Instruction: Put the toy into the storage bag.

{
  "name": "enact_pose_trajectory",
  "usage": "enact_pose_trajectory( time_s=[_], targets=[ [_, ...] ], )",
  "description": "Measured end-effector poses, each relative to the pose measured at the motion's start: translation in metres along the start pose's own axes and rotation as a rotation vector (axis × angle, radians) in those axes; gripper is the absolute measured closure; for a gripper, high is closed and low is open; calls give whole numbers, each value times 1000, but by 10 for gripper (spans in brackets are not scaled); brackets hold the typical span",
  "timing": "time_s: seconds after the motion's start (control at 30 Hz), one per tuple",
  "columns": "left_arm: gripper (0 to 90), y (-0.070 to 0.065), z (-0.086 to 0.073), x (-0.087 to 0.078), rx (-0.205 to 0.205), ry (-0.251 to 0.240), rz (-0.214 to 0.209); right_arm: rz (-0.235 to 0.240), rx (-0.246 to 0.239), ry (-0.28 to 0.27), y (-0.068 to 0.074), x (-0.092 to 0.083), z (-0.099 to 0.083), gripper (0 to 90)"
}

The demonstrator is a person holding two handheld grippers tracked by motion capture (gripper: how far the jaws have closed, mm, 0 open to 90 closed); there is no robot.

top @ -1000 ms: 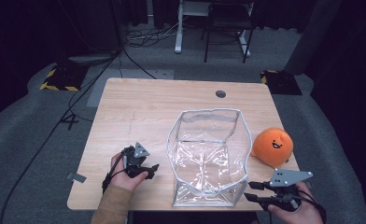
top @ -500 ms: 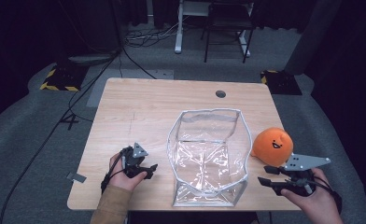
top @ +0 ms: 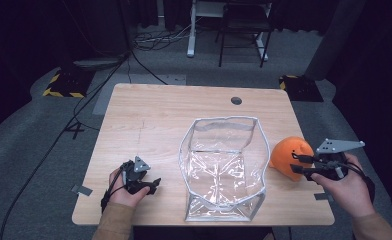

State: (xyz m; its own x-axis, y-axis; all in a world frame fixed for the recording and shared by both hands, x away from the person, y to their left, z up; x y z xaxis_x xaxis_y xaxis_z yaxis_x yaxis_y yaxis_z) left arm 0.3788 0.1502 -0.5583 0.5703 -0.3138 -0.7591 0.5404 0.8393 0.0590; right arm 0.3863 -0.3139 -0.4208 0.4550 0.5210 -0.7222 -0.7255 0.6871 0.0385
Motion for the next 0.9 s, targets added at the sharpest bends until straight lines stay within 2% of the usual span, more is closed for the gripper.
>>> enact_pose_trajectory(
  time_s=[0.17, 0.37, 0.47, 0.53, 0.57, 0.6, 0.73, 0.9],
  targets=[
    [260, 6, -7, -2, -14, 3, 14, -11, 20, 6, -19, 3, 6, 514],
    [244, 10, -16, -4, -11, 16, 9, -47, 47, 56, -45, 2, 8, 492],
    [245, 11, -19, -4, -23, 20, 9, -64, 70, 72, -59, 0, 11, 472],
    [246, 12, -20, -5, -30, 19, 16, -70, 73, 76, -63, 1, 11, 470],
    [246, 13, -22, -5, -29, 24, 14, -80, 90, 82, -70, 3, 10, 459],
    [246, 13, -22, -5, -29, 24, 14, -80, 90, 82, -70, 3, 10, 459],
    [246, 13, -24, -4, -26, 31, 17, -96, 123, 87, -86, 8, 8, 440],
    [244, 14, -27, -4, -35, 32, 22, -98, 150, 116, -98, 19, 8, 435]
  ],
)
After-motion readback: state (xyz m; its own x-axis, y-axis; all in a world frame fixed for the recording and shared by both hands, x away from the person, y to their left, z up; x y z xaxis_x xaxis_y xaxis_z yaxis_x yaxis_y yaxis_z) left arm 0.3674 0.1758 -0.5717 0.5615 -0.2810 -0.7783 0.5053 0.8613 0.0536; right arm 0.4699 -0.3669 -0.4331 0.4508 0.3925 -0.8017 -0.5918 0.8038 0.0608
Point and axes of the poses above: each handheld gripper's, and its own axes: x roughly forward along the jaws, z roughly out of its top, y roughly to its left, the point moved 9 cm from there along x, roughly forward along the jaws, and after that the axes turned 5 degrees about z, right-handed, at the moved point
